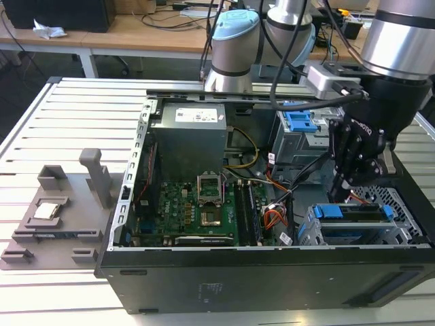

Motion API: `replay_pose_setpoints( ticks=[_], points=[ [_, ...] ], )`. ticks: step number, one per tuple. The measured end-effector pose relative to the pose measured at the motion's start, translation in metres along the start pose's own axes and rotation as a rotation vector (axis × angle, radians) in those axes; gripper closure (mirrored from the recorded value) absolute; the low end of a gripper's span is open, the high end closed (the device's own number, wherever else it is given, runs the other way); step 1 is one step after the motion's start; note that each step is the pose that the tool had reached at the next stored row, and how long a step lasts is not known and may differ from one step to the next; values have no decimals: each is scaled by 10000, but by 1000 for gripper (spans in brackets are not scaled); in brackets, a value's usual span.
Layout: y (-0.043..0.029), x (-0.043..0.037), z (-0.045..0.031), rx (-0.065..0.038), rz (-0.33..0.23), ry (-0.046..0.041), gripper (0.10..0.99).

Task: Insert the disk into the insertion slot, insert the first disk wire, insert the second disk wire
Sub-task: 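Insert the second disk wire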

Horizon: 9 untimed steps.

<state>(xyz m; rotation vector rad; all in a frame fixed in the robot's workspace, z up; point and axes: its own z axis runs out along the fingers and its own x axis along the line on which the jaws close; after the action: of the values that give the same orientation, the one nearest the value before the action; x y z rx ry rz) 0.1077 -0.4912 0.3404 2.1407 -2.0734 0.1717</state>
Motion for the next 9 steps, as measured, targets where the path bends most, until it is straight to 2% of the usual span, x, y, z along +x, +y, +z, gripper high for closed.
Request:
replay_pose_setpoints(
  ticks=[5, 9],
  points=[
    [-92, 4, -2, -4, -1, -1, 941],
    [-94, 8, -1, -5, -1, 0, 941]
  ],
)
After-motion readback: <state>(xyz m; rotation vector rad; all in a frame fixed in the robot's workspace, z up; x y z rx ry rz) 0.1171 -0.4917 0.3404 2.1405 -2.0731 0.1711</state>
